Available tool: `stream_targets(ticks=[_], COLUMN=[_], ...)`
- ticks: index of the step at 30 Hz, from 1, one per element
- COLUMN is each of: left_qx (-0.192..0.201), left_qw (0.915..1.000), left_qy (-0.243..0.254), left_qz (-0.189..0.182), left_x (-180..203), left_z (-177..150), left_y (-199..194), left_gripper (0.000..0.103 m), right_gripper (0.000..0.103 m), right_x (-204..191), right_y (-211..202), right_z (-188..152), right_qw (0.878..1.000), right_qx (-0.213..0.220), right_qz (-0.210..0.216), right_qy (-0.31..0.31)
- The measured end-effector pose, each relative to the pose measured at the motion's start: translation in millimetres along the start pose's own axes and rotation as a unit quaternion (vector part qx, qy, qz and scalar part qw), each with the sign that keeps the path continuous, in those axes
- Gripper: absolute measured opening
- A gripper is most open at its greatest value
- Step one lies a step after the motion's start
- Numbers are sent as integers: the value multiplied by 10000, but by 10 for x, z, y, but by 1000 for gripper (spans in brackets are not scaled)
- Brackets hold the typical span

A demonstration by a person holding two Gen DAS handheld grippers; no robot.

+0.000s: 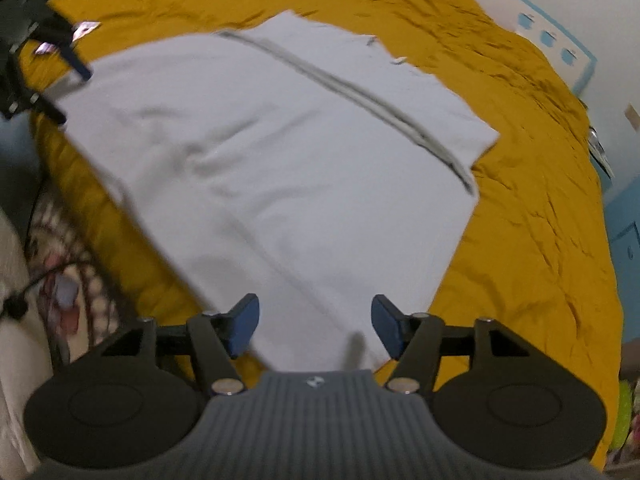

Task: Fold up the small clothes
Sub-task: 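Grasp the hem of the folded white sweatshirt with both grippers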

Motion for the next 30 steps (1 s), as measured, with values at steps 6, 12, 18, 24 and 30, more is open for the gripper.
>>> stream_targets(ticks=[6,12,18,24,30], left_qx=[-207,-465,-330,-81,-107], left_qw=[9956,9825,9902,9926,9956], left_qy=[696,1322,739,484,345], left_qz=[596,1228,1139,1115,861], left_x=[192,251,112,64,-53], left_z=[-87,-267,-324,-234,-308], left_y=[107,229,46,-129,-280], left_gripper=[87,81,45,7,5], right_gripper=[62,61,42,1,0], right_x=[-197,-263,-23,74,303], right_y=[121,249,71,65,-243], right_z=[-152,-353,-446,-493,-411], right_qw=[9984,9934,9976,9982,9980], right_qx=[-204,-368,-274,-262,-117], right_qz=[-33,-253,-315,-401,-464], right_qy=[-523,-1055,-547,-354,-404])
Point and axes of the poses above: each gripper's, at about its wrist camera, not at the fingertips, and y roughly the way its jaws point, x to its right, z to its top, the point moved 5 cm from there along y, roughly the way its jaws point, and after that the axes turned 4 degrees about -z, right-handed, at the moved point
